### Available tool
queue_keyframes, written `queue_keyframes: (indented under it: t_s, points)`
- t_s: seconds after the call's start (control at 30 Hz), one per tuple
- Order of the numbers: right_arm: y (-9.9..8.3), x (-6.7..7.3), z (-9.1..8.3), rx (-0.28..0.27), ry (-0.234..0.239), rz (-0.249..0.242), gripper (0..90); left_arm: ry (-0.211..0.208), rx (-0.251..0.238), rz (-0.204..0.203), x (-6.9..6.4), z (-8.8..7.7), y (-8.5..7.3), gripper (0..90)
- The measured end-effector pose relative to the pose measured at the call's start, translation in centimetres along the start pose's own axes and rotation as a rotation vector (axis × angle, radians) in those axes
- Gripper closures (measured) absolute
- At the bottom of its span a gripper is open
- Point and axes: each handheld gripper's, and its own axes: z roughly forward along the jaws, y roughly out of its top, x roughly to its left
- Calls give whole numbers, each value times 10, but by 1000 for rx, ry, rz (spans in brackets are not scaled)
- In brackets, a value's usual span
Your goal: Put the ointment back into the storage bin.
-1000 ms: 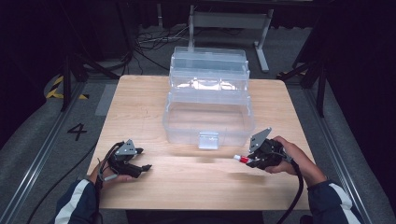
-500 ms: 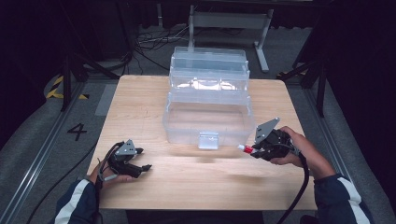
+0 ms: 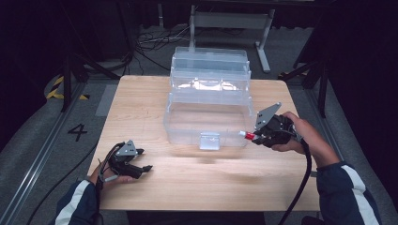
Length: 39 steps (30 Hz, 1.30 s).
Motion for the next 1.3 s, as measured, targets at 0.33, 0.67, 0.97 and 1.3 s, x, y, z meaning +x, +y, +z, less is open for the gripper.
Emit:
queue_keyframes:
  t_s: [0.33, 0.67, 0.97, 1.3]
  points:
    - [30, -16, -6, 12, -30, -33, 713, 2, 1, -1, 0, 0, 0, 236]
    - [55, -36, 4, 49, -21, -62, 713, 3, -2, -7, 0, 0, 0, 241]
    - [75, -56, 38, 115, 13, -67, 712, 4, 0, -4, 0, 0, 0, 241]
    - [90, -60, 55, 137, 33, -70, 712, 5, 0, -4, 0, 0, 0, 241]
